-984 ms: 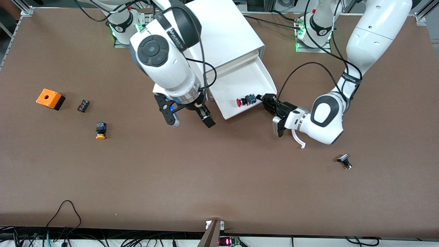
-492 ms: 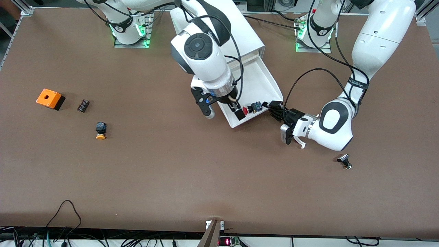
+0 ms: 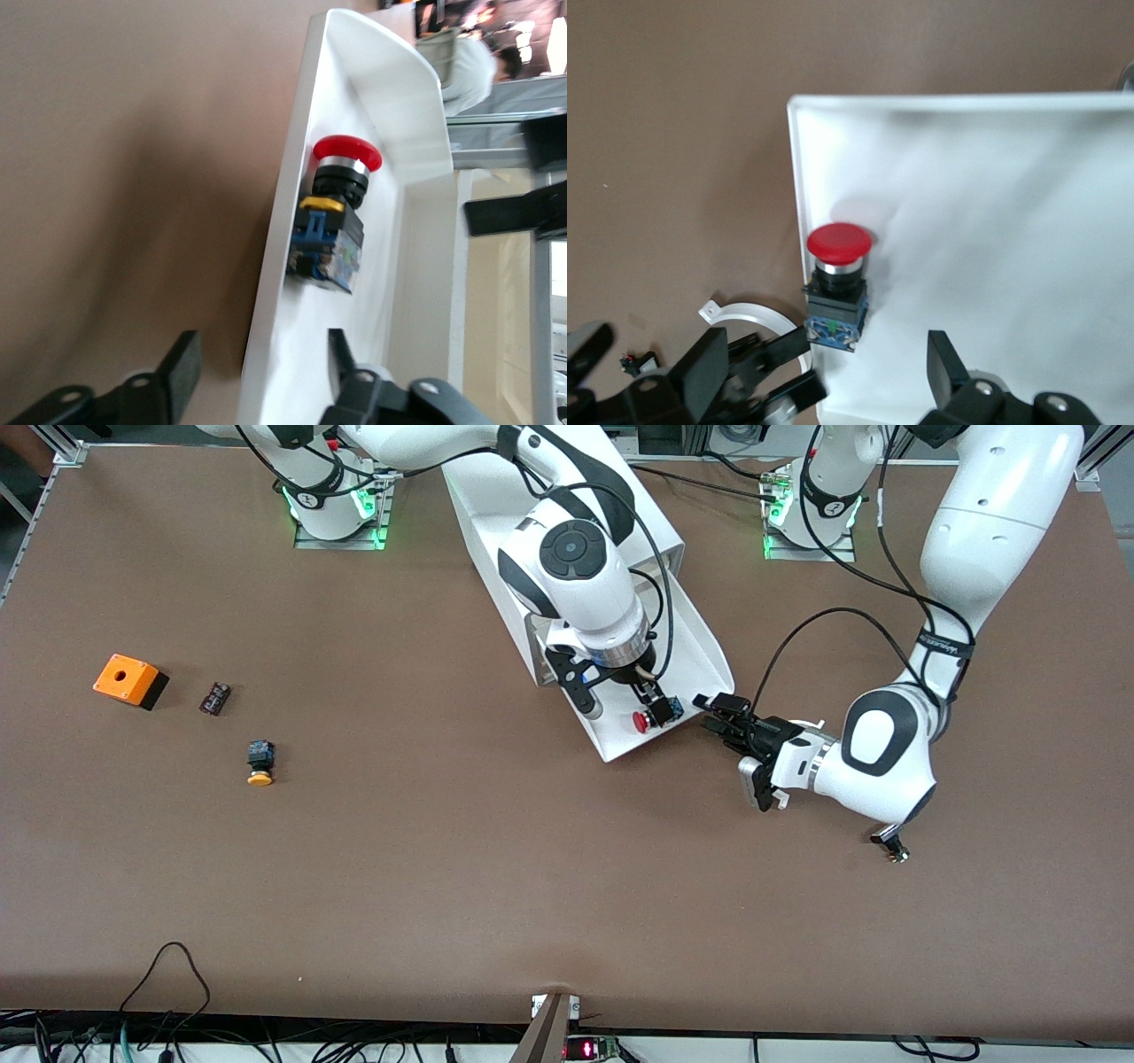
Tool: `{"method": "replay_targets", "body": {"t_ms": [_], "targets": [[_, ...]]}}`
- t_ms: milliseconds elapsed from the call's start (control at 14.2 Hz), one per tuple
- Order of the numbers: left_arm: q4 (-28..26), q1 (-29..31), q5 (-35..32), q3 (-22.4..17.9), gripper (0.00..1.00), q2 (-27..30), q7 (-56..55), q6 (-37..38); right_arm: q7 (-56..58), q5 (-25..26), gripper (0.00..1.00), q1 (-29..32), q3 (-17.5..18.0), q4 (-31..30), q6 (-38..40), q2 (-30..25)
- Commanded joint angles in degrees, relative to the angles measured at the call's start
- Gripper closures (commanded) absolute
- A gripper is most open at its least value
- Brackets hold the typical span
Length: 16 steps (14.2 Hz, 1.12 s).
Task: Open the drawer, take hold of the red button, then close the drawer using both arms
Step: 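Grasp the red button with the right gripper while the left gripper withdraws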
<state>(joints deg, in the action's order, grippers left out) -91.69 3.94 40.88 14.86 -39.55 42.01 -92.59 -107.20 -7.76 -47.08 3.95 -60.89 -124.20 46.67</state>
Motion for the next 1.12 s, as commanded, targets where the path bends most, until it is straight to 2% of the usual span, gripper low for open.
{"method": "replay_targets", "body": {"t_ms": [0,141,281,492,703,773,914,984,1055], "targets": [[5.53,-0.34,-8.32,-0.53,0.0,3.95,-11.9,5.38,-2.22,-0.15,0.01,-1.96,-0.87,2.44,-2.18,3.16],[10.98,-0.34,-16.4,-0.53,0.0,4.83,-17.98,7.41,-2.23,-0.06,0.01,-2.05,-0.87,2.44,-3.76,4.22],[13.2,-0.6,-24.75,-0.44,0.0,7.11,-24.22,8.3,-2.31,-0.15,0.01,-2.23,-0.79,2.44,-5.26,5.27],[16.43,-1.83,-43.37,0.7,0.0,10.46,-27.76,8.39,-2.32,-0.15,0.01,-2.32,-0.7,2.44,-7.02,6.42],[27.05,-2.36,-47.03,-0.35,0.0,9.94,-27.77,8.92,-2.32,-0.24,0.02,-2.32,-0.52,2.53,-8.16,7.38],[28.83,-2.36,-47.29,-0.44,0.0,10.02,-27.68,9.79,-2.32,-0.24,0.04,-2.32,-0.43,2.53,-8.78,7.56],[28.76,-2.19,-48.34,-0.44,0.0,10.02,-29.6,11.81,-2.14,-0.32,0.16,-2.23,-0.43,2.53,-8.87,7.56],[28.41,-1.66,-48.0,-0.44,0.0,9.93,-34.22,11.38,-2.05,-0.32,0.29,-2.23,-0.43,2.53,-8.87,7.56],[28.41,-1.66,-47.82,-0.44,0.0,9.33,-40.19,11.29,-2.05,-0.32,0.46,-2.32,-0.35,2.53,-8.87,7.56]]}}
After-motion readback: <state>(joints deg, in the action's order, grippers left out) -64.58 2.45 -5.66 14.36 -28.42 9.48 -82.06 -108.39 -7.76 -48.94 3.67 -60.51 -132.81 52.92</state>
